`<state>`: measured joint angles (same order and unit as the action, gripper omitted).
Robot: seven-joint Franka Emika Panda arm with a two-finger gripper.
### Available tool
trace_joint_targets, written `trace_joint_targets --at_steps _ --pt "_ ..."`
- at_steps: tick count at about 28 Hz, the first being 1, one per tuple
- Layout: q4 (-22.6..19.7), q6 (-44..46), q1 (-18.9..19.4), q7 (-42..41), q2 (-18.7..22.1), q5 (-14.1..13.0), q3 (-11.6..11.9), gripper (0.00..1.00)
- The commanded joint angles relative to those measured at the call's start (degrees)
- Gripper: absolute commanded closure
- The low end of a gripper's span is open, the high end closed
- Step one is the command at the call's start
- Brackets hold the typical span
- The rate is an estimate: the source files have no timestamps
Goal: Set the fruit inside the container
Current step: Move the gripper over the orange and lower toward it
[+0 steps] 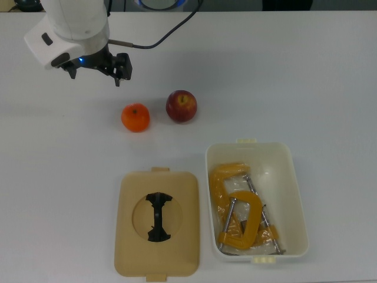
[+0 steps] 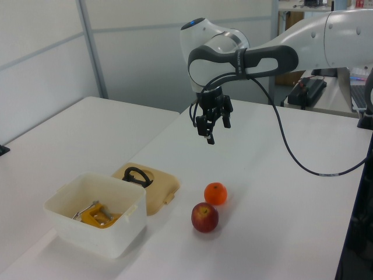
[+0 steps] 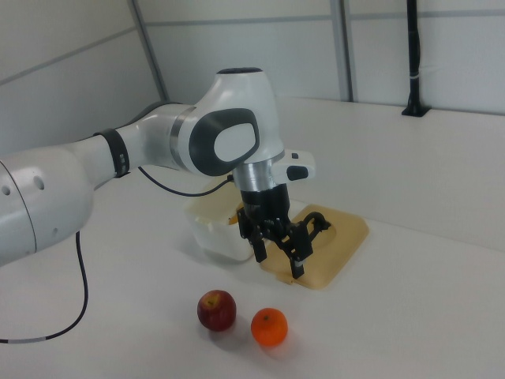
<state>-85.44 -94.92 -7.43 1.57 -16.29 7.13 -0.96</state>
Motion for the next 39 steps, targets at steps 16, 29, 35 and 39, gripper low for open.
trace_joint_targets --at_steps 16,29,35,39 --pt "-6.1 2.4 0.7 0.4 5.9 -0.4 -0.7 0.00" --pt "-27.4 -13.4 3.6 0.4 16.9 -0.4 -0.8 0.00" --pt "-28.6 -21.1 3.7 0.4 13.2 -0.4 -0.9 0.00" --pt "-28.5 -24.1 3.7 0.4 10.2 -0.4 -0.9 0.00"
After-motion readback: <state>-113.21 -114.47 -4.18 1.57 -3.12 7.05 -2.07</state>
